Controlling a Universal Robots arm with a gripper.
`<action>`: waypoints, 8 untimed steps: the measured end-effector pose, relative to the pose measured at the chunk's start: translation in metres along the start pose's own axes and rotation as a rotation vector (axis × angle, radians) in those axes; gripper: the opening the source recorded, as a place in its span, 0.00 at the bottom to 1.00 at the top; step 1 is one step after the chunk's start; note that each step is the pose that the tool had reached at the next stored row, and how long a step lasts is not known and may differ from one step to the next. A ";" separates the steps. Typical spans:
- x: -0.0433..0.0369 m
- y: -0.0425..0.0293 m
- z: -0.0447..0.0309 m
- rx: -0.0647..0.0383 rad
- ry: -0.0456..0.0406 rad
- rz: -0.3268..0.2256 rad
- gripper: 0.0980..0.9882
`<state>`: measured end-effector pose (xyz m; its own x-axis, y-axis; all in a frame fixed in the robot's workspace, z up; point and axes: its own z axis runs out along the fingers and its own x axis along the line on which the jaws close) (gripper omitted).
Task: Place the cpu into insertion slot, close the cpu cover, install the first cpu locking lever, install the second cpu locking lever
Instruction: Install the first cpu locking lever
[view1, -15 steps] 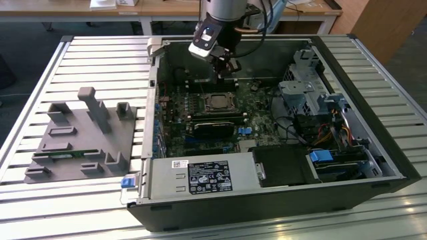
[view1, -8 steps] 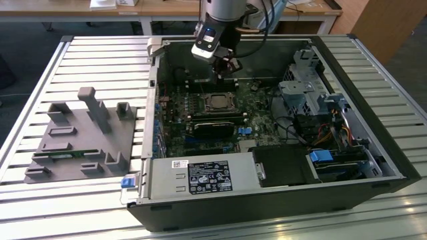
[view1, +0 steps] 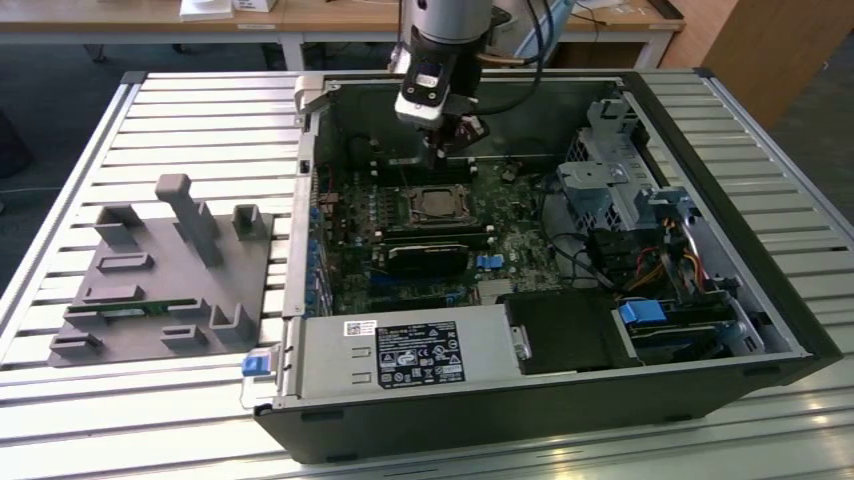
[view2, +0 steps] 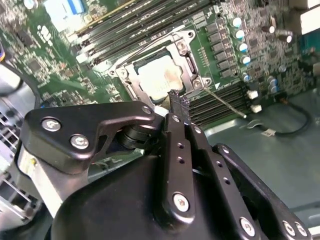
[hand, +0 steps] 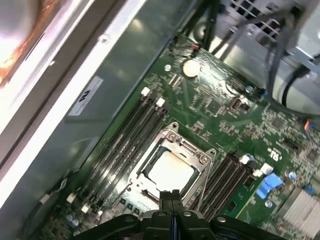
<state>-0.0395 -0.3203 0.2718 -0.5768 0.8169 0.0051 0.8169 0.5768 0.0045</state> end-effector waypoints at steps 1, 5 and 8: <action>0.0000 0.0000 0.0000 0.000 0.0001 -0.017 0.01; 0.0000 0.0000 0.0001 0.000 0.0004 -0.085 0.01; 0.0000 0.0000 0.0001 0.001 0.0006 -0.134 0.01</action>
<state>-0.0395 -0.3203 0.2717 -0.6810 0.7323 0.0051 0.7323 0.6810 0.0045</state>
